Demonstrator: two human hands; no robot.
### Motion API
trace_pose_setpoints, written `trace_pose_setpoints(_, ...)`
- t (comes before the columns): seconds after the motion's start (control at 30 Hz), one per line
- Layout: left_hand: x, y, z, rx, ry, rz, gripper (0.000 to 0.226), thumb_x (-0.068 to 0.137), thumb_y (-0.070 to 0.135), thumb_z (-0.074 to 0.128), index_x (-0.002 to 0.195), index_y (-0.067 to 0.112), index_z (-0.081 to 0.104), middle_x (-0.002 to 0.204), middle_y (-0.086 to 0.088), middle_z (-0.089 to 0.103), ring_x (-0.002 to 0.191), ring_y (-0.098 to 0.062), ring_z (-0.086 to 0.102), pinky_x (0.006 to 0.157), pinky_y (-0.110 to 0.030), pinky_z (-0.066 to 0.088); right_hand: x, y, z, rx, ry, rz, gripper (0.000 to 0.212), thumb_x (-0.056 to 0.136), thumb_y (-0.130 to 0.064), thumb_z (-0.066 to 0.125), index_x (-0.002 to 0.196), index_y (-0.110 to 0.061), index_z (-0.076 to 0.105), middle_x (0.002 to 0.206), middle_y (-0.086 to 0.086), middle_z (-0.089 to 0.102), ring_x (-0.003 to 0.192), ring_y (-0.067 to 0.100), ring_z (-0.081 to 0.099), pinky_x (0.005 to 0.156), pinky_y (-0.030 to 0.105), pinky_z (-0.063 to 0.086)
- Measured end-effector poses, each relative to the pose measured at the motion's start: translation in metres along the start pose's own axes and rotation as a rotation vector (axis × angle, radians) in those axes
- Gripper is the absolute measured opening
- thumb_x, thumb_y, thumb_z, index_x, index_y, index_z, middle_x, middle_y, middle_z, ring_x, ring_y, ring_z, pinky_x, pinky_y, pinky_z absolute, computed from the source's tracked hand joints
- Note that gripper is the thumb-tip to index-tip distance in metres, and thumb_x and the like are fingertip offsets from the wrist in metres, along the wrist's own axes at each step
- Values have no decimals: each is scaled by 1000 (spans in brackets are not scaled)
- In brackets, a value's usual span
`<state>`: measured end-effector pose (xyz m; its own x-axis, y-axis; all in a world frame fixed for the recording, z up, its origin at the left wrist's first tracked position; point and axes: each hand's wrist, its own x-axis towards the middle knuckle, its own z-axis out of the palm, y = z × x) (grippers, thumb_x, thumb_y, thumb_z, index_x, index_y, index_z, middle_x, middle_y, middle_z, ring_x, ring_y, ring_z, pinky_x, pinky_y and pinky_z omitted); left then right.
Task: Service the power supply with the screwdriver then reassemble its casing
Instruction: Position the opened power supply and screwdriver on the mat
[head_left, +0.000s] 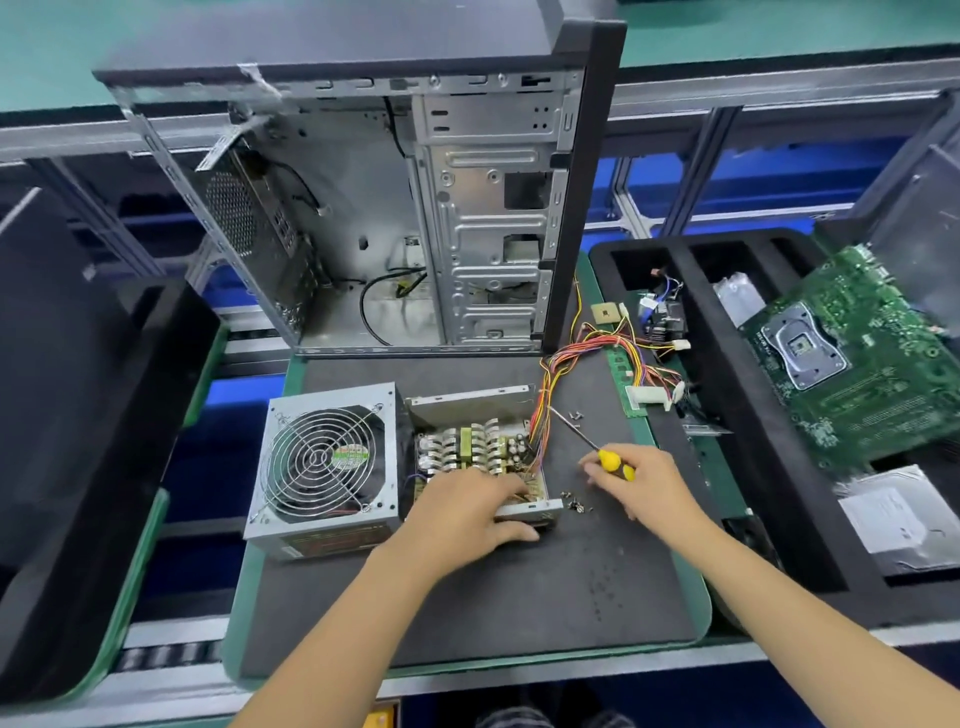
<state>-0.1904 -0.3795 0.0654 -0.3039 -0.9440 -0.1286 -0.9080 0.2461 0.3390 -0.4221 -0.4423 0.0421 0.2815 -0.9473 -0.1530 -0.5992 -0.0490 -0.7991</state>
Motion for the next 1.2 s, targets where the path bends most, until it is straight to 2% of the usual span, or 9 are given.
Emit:
trace_pose_setpoints(0.13, 5, -5, -20, -382, 34, -76, 53, 73, 72, 61, 99, 27, 72, 79, 8, 71, 68, -1, 57, 71, -25, 49, 13, 6, 0, -264, 1, 51, 19, 87, -27, 63, 69, -25, 59, 62, -3, 59, 64, 18, 53, 57, 32, 42)
trace_pose_setpoints(0.2, 10, -11, -28, -466, 112, -60, 46, 76, 63, 65, 95, 22, 73, 83, 7, 70, 73, -3, 58, 72, -23, 48, 17, 8, 2, -297, 29, 79, 30, 88, -27, 61, 63, -26, 46, 56, -3, 49, 61, 19, 49, 52, 32, 36)
trace_pose_setpoints(0.27, 17, -19, -34, -375, 131, 0, 35, 86, 41, 69, 109, 16, 70, 102, 3, 65, 92, -9, 60, 86, -25, 47, 18, 9, 3, -297, 75, 105, 32, 90, -26, 59, 64, -25, 41, 57, -2, 47, 60, 20, 48, 50, 32, 35)
trace_pose_setpoints(0.4, 26, -36, -36, -165, -114, 7, 86, 78, 39, 78, 148, 14, 36, 145, 0, 37, 136, -15, 29, 112, -22, 22, 16, 10, 7, -230, 117, 140, 19, 91, -22, 58, 76, -12, 52, 68, 5, 54, 68, 23, 51, 59, 34, 42)
trace_pose_setpoints(0.53, 29, -43, -26, 12, -233, 5, 112, 75, 40, 81, 156, 13, 8, 155, -3, 24, 141, -20, 25, 116, -28, 21, 11, 13, 3, -119, 46, 174, 15, 81, -21, 66, 67, -21, 62, 57, -10, 53, 59, 6, 47, 50, 15, 34)
trace_pose_setpoints(0.73, 30, -51, -19, -76, -66, -18, 77, 81, 16, 70, 149, 16, 33, 132, 4, 43, 113, -12, 49, 96, -29, 45, 5, 21, 0, 33, -42, 168, 12, 78, -23, 75, 68, -27, 70, 57, -9, 60, 37, 8, 45, 46, 12, 38)
trace_pose_setpoints(0.9, 30, -55, -15, -211, 42, -16, 70, 77, 15, 71, 143, 18, 46, 124, 11, 46, 116, -7, 47, 99, -18, 38, 9, 18, -3, 69, -101, 147, 10, 79, -21, 75, 71, -23, 70, 62, -1, 65, 34, 12, 43, 47, 15, 39)
trace_pose_setpoints(1.07, 28, -52, -15, -221, 92, -27, 68, 78, 15, 70, 142, 19, 47, 116, 17, 42, 109, 3, 42, 94, -6, 31, 13, 13, -2, 184, -93, 121, 9, 82, -19, 72, 74, -19, 69, 47, -11, 54, 36, 15, 42, 48, 15, 38)
trace_pose_setpoints(1.2, 26, -50, -15, -218, 105, -18, 66, 81, 15, 68, 142, 20, 45, 121, 15, 42, 113, 3, 40, 96, -7, 32, 22, -3, 10, 363, -57, 47, 6, 82, -25, 73, 87, -26, 71, 77, -7, 69, 34, 16, 41, 46, 18, 38)
